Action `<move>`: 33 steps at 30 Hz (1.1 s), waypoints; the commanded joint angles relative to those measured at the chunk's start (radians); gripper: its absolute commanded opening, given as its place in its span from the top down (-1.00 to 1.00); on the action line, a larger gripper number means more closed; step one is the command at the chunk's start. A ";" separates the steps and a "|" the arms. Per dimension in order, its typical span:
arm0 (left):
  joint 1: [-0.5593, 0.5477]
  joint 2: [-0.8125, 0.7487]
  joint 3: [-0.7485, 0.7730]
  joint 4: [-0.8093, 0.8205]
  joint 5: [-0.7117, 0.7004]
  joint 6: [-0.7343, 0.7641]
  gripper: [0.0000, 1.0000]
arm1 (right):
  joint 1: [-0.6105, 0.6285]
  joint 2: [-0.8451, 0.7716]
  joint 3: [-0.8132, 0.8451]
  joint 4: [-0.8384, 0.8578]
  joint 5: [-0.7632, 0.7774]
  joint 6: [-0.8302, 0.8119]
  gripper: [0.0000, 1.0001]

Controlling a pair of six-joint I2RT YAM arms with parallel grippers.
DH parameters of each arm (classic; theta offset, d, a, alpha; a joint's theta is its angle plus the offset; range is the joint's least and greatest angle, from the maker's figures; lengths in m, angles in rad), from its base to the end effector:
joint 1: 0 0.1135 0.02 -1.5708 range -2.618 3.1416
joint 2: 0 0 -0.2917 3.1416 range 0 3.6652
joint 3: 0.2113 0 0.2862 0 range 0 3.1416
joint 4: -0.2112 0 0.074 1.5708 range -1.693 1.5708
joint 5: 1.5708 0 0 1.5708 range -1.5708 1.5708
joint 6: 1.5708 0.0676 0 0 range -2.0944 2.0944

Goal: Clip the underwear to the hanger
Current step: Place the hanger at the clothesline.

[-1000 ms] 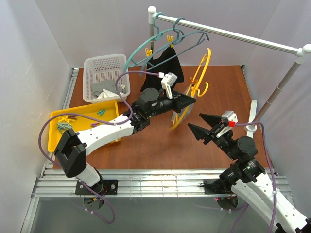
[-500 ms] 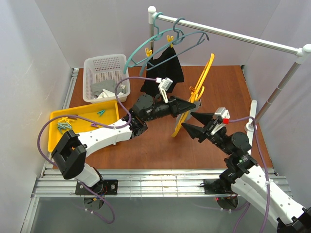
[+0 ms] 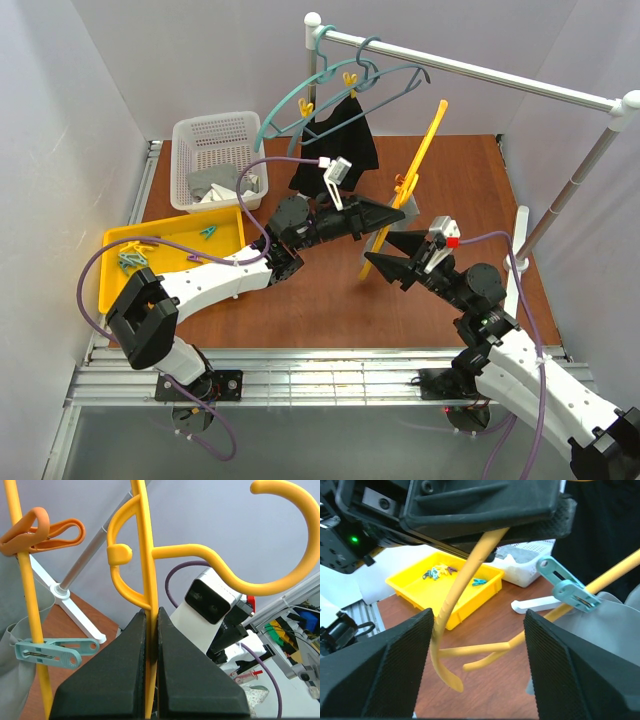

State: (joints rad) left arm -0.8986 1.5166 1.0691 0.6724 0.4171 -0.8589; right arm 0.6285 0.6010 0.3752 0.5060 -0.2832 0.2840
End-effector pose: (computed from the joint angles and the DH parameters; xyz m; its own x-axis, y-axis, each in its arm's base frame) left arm 0.2369 -0.3416 0.3681 -0.6370 -0.3111 -0.7052 0.7332 0.0379 -0.6790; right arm 0.1499 0.1323 0.3127 -0.0042 0.3295 -0.9441 -0.8131 0.5485 0.1951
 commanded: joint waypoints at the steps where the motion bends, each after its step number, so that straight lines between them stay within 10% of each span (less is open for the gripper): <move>1: -0.005 -0.016 -0.012 0.056 0.020 -0.005 1.00 | -0.003 0.003 0.004 0.086 -0.025 0.003 -0.28; 6: -0.010 0.007 0.000 0.066 0.028 0.000 1.00 | -0.004 0.022 0.010 0.111 -0.045 0.021 0.59; 10: -0.010 0.016 0.011 0.044 0.035 0.023 1.00 | -0.004 0.023 0.025 0.111 -0.039 0.049 0.79; 14: -0.010 -0.001 0.006 0.010 0.017 0.052 0.38 | -0.004 0.029 0.062 0.063 -0.017 0.096 0.86; 15: -0.010 -0.018 0.005 0.003 0.003 0.070 -0.27 | -0.004 0.031 0.070 0.060 -0.017 0.104 0.87; 16: -0.010 -0.028 0.003 -0.022 -0.003 0.084 -0.36 | -0.004 0.031 0.076 0.054 -0.013 0.116 0.88; 33: 0.101 -0.308 -0.187 -0.088 -0.118 0.185 -0.63 | -0.007 0.117 0.291 -0.158 0.082 0.211 0.97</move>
State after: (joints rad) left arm -0.8234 1.2739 0.9096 0.6205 0.3313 -0.7029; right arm 0.6277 0.7174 0.6132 0.3359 -0.2115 0.4664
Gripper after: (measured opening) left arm 0.811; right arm 0.018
